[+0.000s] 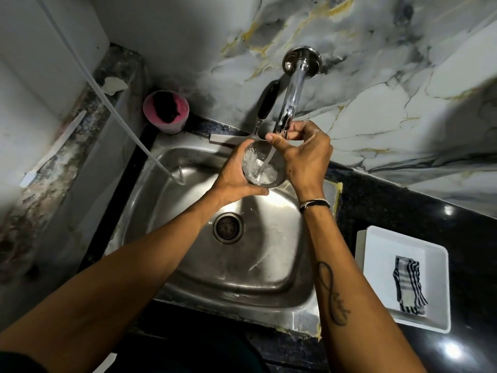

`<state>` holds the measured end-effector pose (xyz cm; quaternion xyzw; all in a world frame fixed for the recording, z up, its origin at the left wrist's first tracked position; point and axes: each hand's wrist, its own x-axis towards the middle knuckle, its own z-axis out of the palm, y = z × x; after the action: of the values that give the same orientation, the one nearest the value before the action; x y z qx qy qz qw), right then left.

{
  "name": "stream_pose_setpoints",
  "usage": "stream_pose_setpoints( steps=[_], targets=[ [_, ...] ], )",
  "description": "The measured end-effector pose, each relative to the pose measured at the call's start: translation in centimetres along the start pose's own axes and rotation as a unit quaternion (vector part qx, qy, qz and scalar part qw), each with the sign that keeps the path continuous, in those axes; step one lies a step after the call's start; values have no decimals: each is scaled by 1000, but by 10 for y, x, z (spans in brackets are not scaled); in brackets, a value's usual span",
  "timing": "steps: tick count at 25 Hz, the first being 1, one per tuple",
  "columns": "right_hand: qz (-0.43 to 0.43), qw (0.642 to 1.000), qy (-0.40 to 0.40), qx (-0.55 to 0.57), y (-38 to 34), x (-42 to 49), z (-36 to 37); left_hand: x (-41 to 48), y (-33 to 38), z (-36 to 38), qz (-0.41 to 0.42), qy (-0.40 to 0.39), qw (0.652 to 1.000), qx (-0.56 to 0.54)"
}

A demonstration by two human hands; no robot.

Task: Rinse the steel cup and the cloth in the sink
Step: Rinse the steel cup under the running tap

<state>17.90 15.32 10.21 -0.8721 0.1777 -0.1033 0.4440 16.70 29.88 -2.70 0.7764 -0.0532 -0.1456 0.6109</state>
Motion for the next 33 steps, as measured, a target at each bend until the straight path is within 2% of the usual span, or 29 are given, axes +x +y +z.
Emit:
stream_pose_setpoints(
  steps=[4, 11, 22, 25, 27, 29, 31, 33],
  targets=[
    [-6, 1000, 6, -2, 0, -2, 1, -4, -3, -14, -2, 13, 1000, 1],
    [-5, 1000, -2, -3, -4, -4, -1, -7, 0, -10, -14, -24, 999, 22],
    [-5, 1000, -13, 21, 0, -4, 0, -3, 0, -14, -4, -17, 1000, 15],
    [20, 996, -48, 70, 5, 3, -1, -4, -4, -23, 2, -5, 1000, 6],
    [13, 995, -75, 63, 8, 10, -5, 0, -4, -25, 2, -7, 1000, -2],
    [-11, 988, -142, 65, 10, 18, -14, 1, 0, -22, 2, -13, 1000, 1],
    [-45, 968, -233, 84, 10, 28, -26, 0, 0, -19, 2, -18, 1000, -3],
    [-68, 951, -290, 79, 7, 38, -34, -2, -2, -22, 4, -28, 1000, 1]
  ],
)
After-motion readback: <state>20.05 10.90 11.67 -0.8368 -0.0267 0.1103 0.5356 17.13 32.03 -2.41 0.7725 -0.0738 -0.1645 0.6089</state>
